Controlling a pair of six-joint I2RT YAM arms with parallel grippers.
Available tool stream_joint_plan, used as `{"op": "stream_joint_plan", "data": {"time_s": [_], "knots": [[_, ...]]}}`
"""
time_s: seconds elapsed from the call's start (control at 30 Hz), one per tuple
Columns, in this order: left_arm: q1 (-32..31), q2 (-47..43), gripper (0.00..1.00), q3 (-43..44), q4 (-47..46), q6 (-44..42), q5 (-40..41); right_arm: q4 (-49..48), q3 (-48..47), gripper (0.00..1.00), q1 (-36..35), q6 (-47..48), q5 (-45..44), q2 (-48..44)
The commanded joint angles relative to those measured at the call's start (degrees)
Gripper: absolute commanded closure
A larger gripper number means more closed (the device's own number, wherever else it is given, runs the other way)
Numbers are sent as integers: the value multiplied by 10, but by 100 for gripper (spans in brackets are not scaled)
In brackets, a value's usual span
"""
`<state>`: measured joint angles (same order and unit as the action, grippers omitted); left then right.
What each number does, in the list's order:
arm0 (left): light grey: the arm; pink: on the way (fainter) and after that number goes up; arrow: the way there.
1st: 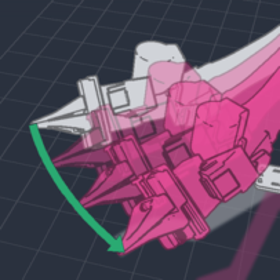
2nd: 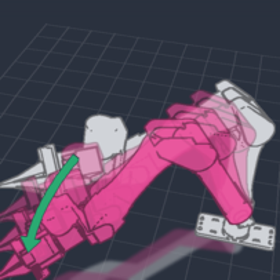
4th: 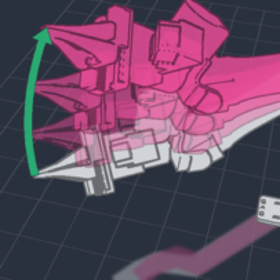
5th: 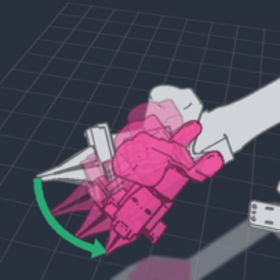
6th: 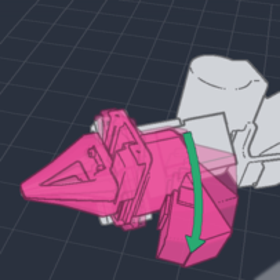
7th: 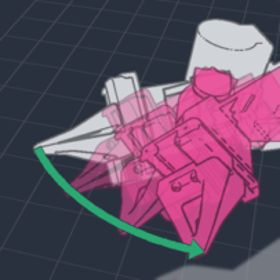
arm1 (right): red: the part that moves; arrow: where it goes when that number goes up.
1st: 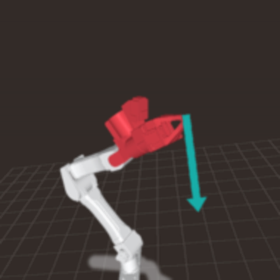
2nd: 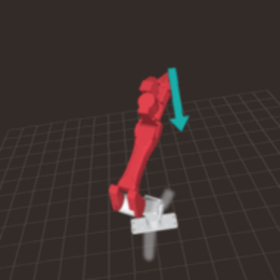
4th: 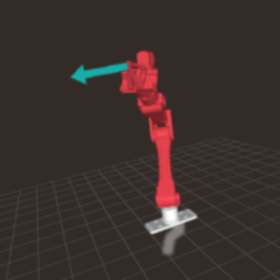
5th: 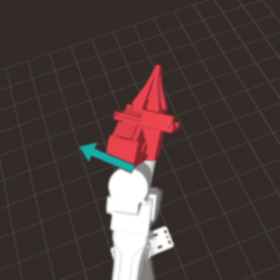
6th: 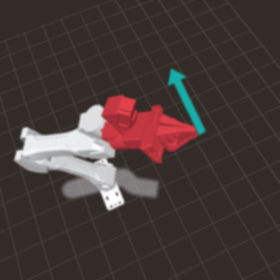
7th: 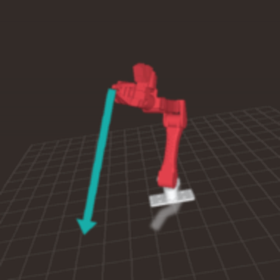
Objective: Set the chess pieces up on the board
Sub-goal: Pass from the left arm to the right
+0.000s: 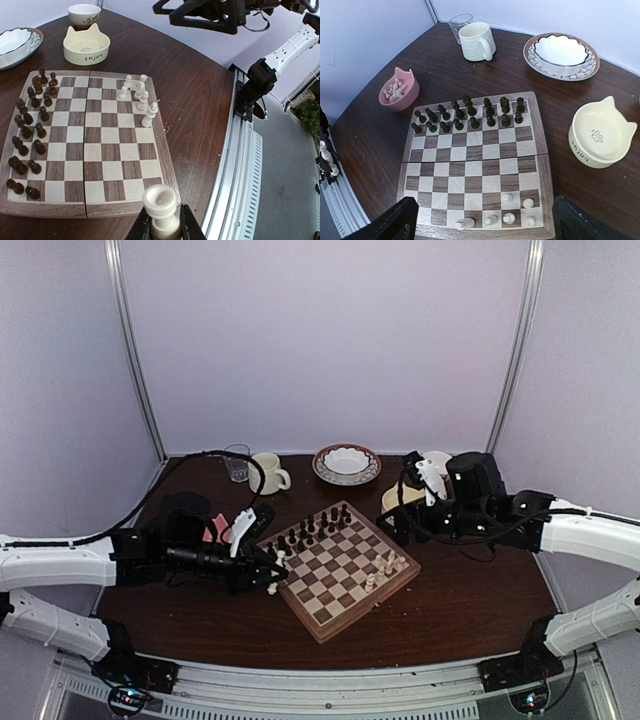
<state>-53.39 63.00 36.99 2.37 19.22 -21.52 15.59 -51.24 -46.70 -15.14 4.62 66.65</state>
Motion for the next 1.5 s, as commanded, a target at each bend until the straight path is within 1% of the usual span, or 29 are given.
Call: {"op": "stream_joint_plan", "data": {"time_s": [0.0,0.13,0.17,0.37,0.53,0.6,0.73,0.83,1.0,1.17,1.3,1.47], "knots": [[-28,40,94,12,-117,-41,-23,-112,-1,12,5,-69,116,20],[-68,79,93,30,-118,-98,29,-103,-18,36,-6,-40,217,55],[-75,87,92,35,-119,-107,38,-104,-20,40,-15,-29,232,59],[-80,119,92,41,-136,-118,45,-102,-23,44,-86,54,234,71],[-80,125,92,37,-141,-122,32,-133,-21,52,-119,76,247,98],[-80,123,92,38,-140,-123,25,-142,-22,53,-128,78,243,110],[-81,119,92,36,-139,-125,7,-154,-17,53,-134,78,243,121],[-81,119,92,36,-143,-125,-8,-199,-5,55,-136,72,256,119],[-81,125,91,39,-151,-121,-31,-224,2,56,-139,63,268,125],[-83,128,91,41,-154,-119,-34,-223,-4,57,-145,62,273,138],[-84,129,91,42,-152,-120,-33,-218,-8,62,-147,65,278,144],[-85,131,91,47,-148,-120,-33,-209,-18,66,-152,69,288,156]]}}
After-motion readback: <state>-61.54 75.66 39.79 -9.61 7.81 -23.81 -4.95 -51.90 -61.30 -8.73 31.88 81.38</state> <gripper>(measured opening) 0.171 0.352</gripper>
